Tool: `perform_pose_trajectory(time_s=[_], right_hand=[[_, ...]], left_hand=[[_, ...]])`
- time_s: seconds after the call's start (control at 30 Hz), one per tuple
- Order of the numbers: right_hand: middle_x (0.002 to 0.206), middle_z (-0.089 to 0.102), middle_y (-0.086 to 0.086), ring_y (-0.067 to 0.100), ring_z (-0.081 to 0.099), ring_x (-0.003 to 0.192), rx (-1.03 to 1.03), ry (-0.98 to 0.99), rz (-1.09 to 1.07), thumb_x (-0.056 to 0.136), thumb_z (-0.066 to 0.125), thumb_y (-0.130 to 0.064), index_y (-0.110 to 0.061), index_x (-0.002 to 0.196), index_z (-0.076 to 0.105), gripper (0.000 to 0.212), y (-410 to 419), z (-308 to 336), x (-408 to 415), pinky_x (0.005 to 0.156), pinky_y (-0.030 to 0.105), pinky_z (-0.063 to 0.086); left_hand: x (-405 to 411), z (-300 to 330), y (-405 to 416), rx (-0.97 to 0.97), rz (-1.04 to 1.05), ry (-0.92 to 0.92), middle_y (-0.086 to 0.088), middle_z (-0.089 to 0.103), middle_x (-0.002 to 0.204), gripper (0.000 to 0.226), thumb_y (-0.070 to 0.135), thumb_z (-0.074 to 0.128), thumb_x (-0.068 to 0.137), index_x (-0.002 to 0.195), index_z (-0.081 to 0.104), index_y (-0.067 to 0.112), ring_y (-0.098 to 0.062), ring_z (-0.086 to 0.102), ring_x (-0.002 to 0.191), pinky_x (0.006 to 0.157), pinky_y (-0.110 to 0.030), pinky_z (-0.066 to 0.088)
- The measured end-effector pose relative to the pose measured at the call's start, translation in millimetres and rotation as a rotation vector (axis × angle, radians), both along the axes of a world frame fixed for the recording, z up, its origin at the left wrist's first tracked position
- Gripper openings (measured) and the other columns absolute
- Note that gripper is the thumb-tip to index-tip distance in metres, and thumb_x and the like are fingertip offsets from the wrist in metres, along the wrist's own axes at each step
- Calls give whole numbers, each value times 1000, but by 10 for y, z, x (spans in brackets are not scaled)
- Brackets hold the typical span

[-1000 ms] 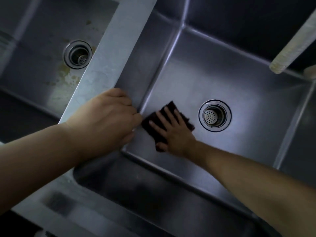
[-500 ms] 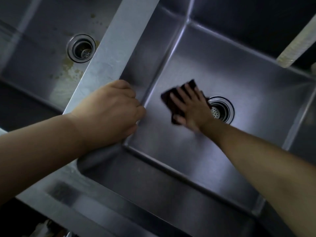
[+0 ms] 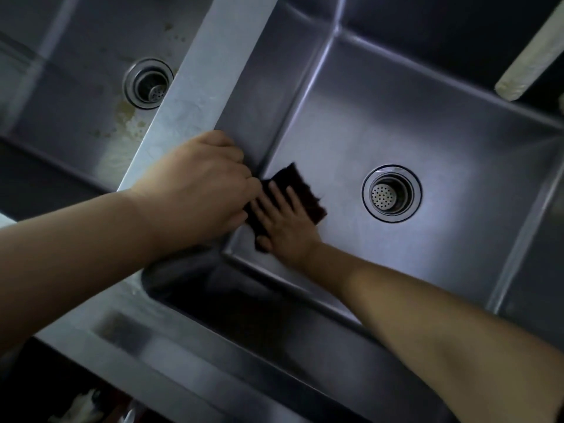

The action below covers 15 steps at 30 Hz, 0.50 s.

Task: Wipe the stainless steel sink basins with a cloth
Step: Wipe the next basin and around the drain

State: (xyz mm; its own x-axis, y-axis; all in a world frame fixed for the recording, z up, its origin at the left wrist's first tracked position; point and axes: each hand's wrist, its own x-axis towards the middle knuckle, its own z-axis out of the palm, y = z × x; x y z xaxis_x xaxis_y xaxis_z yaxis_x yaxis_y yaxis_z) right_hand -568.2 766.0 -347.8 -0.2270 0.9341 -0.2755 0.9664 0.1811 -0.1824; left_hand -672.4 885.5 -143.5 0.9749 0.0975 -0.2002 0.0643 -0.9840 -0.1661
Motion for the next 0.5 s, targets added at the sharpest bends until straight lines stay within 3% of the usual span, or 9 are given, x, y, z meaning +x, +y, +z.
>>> perform_pose_trajectory(time_s=[0.13, 0.27, 0.4, 0.5], right_hand=[[160, 2, 3, 32, -5, 146, -57, 49, 283, 97, 37, -43, -26, 152, 11, 63, -253, 14, -169, 110, 51, -19], [160, 6, -2, 28, -7, 146, -51, 187, 296, 97, 42, -31, -31, 150, 19, 58, -429, 53, -29, 109, 41, -27], [157, 21, -1, 31, 9, 146, -52, 230, 247, 95, 48, -28, -29, 147, 32, 54, -984, 148, 357, 114, 50, -8], [154, 29, 1, 32, 21, 143, -61, 112, 249, 95, 43, -40, -29, 146, 34, 53, -1498, 200, 794, 117, 53, 11]], left_hand=[[16, 32, -9, 10, 30, 80, -2, 62, 60, 17, 30, 66, 69, 60, 57, 19, -27, 59, 68, 78, -35, 45], [26, 37, -50, 26, 40, 86, -3, 62, 60, 18, 30, 60, 73, 60, 58, 18, -28, 58, 67, 79, -36, 46], [-21, 71, -95, 7, 17, 15, -5, 61, 59, 27, 31, 43, 77, 63, 59, 15, -30, 58, 65, 75, -40, 48], [-8, 101, -120, -11, -50, 39, -7, 59, 61, 23, 25, 49, 82, 64, 57, 14, -32, 57, 66, 70, -41, 49]])
